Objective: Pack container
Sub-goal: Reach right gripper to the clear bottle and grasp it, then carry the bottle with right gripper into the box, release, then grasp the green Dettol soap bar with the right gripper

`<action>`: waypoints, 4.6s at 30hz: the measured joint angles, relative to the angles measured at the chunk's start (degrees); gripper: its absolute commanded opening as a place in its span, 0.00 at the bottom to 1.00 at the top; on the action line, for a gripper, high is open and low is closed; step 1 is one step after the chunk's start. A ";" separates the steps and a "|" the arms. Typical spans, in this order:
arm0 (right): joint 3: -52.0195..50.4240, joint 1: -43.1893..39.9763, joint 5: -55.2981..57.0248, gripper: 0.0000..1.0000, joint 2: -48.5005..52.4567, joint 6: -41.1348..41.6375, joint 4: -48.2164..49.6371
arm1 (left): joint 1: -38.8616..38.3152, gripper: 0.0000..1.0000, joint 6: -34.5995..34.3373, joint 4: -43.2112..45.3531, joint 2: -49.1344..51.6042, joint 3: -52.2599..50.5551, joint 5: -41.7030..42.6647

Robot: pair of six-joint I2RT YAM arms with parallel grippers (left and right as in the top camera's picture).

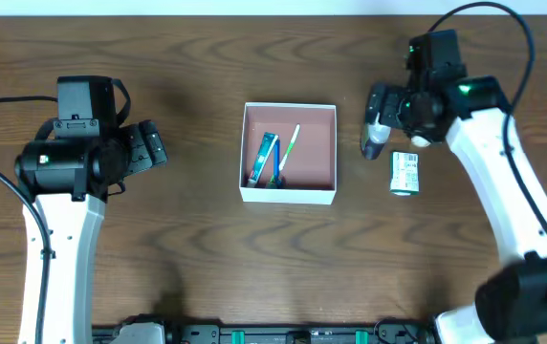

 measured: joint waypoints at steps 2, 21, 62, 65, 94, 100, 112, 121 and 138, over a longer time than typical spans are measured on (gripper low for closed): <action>0.00 0.00 0.72 0.99 2.25 0.07 1.14 | 0.00 0.98 0.00 0.00 0.00 0.00 -0.02; 0.15 2.25 4.72 0.67 9.84 0.39 7.06 | 0.00 0.98 0.00 0.00 0.00 0.00 0.00; -0.28 12.07 7.89 0.28 -12.26 -0.87 5.20 | 0.00 0.98 0.00 0.00 0.00 0.00 0.00; 0.22 16.28 7.80 0.28 -14.80 -0.17 5.88 | 0.00 0.98 0.00 0.00 0.00 -0.02 -0.02; -0.07 22.01 17.40 0.99 8.72 14.75 11.67 | 0.00 0.98 0.00 0.00 0.00 0.00 -0.02; -0.07 22.01 16.74 0.99 6.23 14.71 5.79 | 0.00 0.98 0.00 0.02 0.00 0.00 -0.02; 0.44 19.21 18.64 0.99 -11.28 6.21 -10.73 | 0.00 0.98 0.00 0.00 0.00 -0.02 0.00; -12.68 6.64 18.23 0.99 -7.50 2.43 -4.66 | 0.00 0.98 0.00 0.00 0.00 0.00 -0.02; -23.69 -6.08 4.46 0.97 6.19 -9.09 14.49 | 0.00 0.98 0.00 0.02 0.00 0.00 0.00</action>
